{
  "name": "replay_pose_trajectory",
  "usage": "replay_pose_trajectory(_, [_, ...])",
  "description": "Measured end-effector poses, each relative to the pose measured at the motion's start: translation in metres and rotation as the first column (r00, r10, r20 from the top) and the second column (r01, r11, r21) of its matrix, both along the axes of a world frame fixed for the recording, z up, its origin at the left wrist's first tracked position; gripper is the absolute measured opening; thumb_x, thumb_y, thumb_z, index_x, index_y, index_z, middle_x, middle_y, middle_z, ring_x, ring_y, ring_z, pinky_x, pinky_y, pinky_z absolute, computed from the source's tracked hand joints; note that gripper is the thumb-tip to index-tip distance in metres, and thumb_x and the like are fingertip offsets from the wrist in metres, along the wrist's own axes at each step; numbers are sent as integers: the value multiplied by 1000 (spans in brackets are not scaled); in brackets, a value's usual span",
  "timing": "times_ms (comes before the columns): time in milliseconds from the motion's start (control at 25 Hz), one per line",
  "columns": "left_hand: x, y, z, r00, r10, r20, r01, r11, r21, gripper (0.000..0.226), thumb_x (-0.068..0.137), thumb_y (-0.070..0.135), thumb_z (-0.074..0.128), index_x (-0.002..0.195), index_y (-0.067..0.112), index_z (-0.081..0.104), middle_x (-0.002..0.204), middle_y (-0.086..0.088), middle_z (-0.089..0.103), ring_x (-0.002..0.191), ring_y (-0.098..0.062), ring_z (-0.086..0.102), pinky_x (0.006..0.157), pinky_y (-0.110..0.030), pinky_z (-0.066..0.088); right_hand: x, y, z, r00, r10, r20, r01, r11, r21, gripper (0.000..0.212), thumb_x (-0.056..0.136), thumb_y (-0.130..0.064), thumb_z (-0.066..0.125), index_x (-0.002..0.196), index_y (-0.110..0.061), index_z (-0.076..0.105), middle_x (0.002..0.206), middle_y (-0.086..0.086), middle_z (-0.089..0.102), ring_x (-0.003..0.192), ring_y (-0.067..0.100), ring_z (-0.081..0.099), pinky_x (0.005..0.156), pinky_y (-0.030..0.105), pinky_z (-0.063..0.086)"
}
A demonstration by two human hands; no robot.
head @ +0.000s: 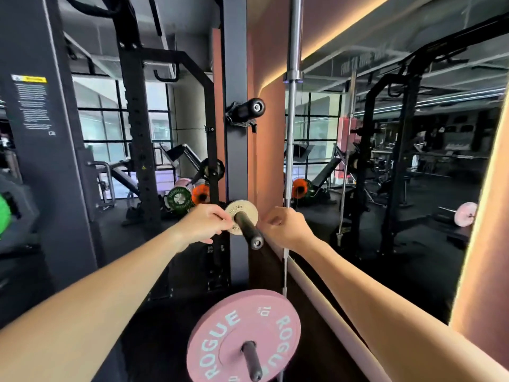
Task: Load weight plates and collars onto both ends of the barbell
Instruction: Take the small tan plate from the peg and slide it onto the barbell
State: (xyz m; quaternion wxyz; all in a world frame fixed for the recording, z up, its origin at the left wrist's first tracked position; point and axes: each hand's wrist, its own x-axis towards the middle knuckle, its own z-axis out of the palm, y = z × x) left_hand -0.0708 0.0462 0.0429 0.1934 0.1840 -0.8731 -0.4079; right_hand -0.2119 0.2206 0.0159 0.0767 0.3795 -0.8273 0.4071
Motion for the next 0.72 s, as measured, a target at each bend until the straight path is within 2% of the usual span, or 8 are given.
replay_pose_trajectory(200, [-50, -3, -9, 999, 34, 26, -34, 999, -7, 15, 92, 26, 70, 105, 17, 72, 109, -4, 71, 104, -20, 67, 83, -39, 60, -54, -11, -11, 999, 39, 6, -39, 999, 6, 25, 87, -33, 70, 106, -18, 77, 107, 0, 77, 101, 20, 69, 83, 24, 48])
replay_pose_trajectory(360, [-84, -25, -18, 996, 83, 18, -84, 996, 30, 23, 93, 22, 71, 114, 13, 67, 111, -8, 70, 107, -29, 67, 85, -44, 58, -90, -33, -17, 996, 77, 48, -78, 997, 6, 25, 88, -32, 71, 109, -20, 76, 108, -2, 76, 92, 13, 67, 85, 24, 50])
replay_pose_trajectory(520, [-121, -67, -28, 989, 147, -35, -144, 988, 58, 39, 90, 16, 74, 125, 10, 59, 111, -12, 64, 92, -29, 63, 63, -31, 50, -123, -66, -20, 997, 70, 36, -71, 997, 43, 28, 88, -34, 71, 113, -21, 74, 111, 0, 76, 104, 19, 69, 93, 28, 50])
replay_pose_trajectory(600, [-142, -92, -37, 984, 174, -29, -173, 984, 36, 47, 87, 18, 77, 129, 13, 56, 123, -14, 58, 101, -26, 61, 69, -29, 49, -142, -89, -23, 996, 71, 62, -74, 996, 47, 31, 87, -35, 72, 115, -22, 72, 113, 2, 75, 107, 20, 68, 92, 27, 49])
replay_pose_trajectory(720, [-181, -129, -58, 981, 193, 15, -193, 980, -47, 57, 84, 22, 79, 133, 17, 52, 131, -13, 56, 110, -22, 56, 88, -31, 47, -172, -132, -30, 992, 67, 105, -72, 996, 44, 36, 84, -35, 74, 119, -25, 70, 115, -2, 74, 110, 17, 67, 85, 21, 42])
